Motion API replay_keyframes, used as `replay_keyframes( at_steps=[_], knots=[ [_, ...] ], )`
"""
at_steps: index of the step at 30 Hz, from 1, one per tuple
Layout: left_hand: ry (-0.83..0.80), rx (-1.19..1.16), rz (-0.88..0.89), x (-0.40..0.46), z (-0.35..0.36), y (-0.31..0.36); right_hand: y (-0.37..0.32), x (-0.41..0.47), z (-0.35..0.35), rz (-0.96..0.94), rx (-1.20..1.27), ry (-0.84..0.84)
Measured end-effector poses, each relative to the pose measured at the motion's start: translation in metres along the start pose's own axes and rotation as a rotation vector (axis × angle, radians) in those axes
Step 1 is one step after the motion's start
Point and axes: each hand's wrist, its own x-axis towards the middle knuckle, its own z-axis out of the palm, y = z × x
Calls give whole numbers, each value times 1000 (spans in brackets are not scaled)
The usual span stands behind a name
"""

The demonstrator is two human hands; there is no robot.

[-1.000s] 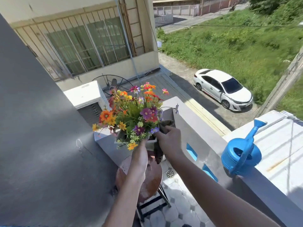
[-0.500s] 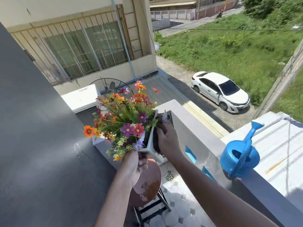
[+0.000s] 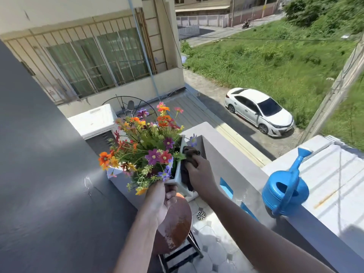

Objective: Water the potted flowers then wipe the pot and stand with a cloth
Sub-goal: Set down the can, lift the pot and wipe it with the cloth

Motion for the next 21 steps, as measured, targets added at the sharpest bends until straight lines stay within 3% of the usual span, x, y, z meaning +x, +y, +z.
replay_keyframes(
  at_steps=[5,11,15,21],
  knots=[
    [-30,-28,-1,2,-1,1,-21,7,3,-75,81,31],
    [-78,-34,24,-11,1,9,-3,29,-11,-63,-100,125],
    [-60,-50,58,-6,4,14,23,24,-5,8,-129,117],
    [3,-26,77,8,0,17,18,-7,11,-34,-162,58]
  ],
)
